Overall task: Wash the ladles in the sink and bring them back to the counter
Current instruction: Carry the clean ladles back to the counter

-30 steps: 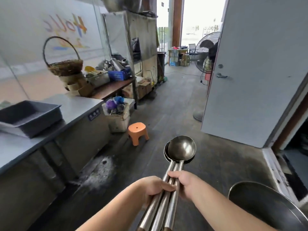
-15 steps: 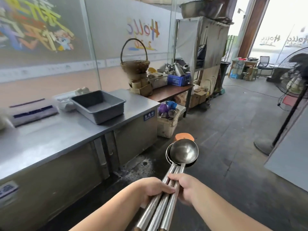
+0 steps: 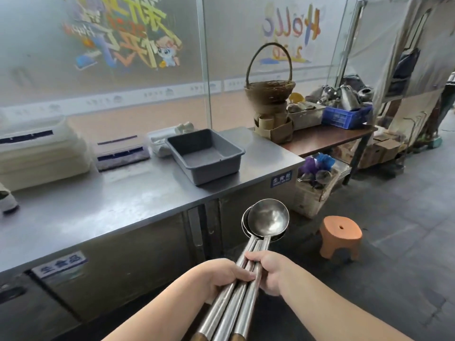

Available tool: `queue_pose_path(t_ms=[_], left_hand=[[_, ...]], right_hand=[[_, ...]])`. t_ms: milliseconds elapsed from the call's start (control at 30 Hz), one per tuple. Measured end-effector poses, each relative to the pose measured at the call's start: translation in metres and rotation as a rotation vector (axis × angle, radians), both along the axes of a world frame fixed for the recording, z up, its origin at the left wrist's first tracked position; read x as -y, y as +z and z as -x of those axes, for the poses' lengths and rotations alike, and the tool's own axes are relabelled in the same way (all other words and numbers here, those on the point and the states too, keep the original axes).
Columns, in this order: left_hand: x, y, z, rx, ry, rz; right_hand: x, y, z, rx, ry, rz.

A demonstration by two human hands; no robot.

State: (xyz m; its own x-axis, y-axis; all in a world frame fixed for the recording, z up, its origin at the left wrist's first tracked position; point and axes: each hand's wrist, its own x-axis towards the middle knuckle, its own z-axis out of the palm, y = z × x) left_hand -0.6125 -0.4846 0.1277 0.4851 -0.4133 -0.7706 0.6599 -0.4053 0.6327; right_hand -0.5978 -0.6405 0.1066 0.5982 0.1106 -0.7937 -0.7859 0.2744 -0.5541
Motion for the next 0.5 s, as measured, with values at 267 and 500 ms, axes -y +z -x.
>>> queue_pose_path(t_ms=[267,500], left_hand=[[0.028,0.005,-0.112,-0.027,0.228,0.05],[0.028,0.025,-0.207,-0.022,0.361,0.109]], right_hand=[[0.02,0.013,-0.14,0.022,0.186,-0.019],[0.016,0.039,-0.256,0.041,0.291,0.011]])
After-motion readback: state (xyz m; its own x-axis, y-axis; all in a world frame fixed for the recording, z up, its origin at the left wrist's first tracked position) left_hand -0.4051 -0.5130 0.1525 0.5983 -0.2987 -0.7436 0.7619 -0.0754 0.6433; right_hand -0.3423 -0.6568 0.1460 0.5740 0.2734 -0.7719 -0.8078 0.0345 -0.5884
